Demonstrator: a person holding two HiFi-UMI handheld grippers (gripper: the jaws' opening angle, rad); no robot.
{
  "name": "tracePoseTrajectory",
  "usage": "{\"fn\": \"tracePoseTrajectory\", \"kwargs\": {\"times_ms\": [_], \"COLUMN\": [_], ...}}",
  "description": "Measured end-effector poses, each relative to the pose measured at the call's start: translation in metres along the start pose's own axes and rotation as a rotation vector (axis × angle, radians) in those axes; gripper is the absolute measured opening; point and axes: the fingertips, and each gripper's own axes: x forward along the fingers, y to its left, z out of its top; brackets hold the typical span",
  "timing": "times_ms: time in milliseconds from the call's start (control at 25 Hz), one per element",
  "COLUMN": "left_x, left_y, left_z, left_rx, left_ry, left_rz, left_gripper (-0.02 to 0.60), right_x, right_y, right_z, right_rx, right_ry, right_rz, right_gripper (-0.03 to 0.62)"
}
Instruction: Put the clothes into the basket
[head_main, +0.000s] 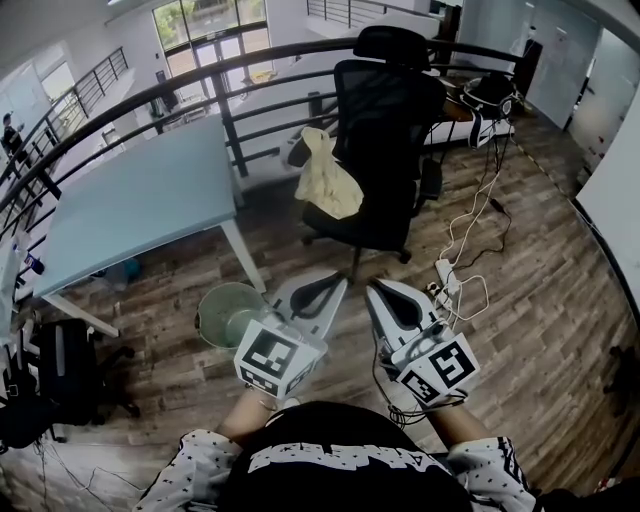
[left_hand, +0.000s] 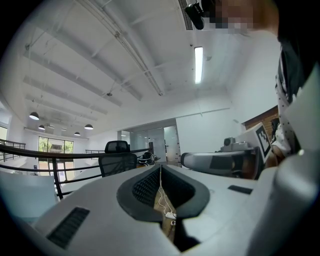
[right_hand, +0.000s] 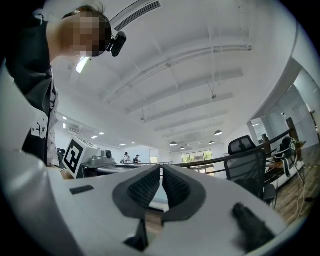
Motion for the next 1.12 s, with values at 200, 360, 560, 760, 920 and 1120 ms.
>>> {"fn": "tracePoseTrajectory", "kwargs": {"times_ms": [200,360,560,760,920,1120], "left_x": [0.009,0.018,0.026,0.029,0.031,0.035], "left_y": [-0.011,-0.019,-0.034,-0.051,-0.053,-0.056], "left_z": [-0.004,-0.002,-0.005,-0.004,-0.007,-0.006], "left_rx": [-0.004,-0.003,-0.001,0.008,0.009,0.020], "left_ry": [0.014,0.011,0.025,0.034,0.043,0.043], "left_rz": [0.006,0.018,0.027,0.032,0.042,0.026], "left_gripper": [0.017,0.017,0.017,0.017,0.017,0.017], "right_x": [-0.012,-0.023,-0.040,-0.052,-0.058,-0.060], "right_y": [-0.010,-0.018,-0.027,-0.031,-0.034,-0.038], "right_z": [-0.003,-0.001,-0.001,-0.003,-0.004,-0.006], "right_rx": [0.011,0.012,0.020,0.028,0.030,0.034], "right_ry": [0.007,0.009,0.008,0.010,0.010,0.008], "right_rz": [0.001,0.004,0.001,0.007,0.011,0.002], "right_gripper": [0.029,0.029,0.029,0.029,0.029,0.029]}}
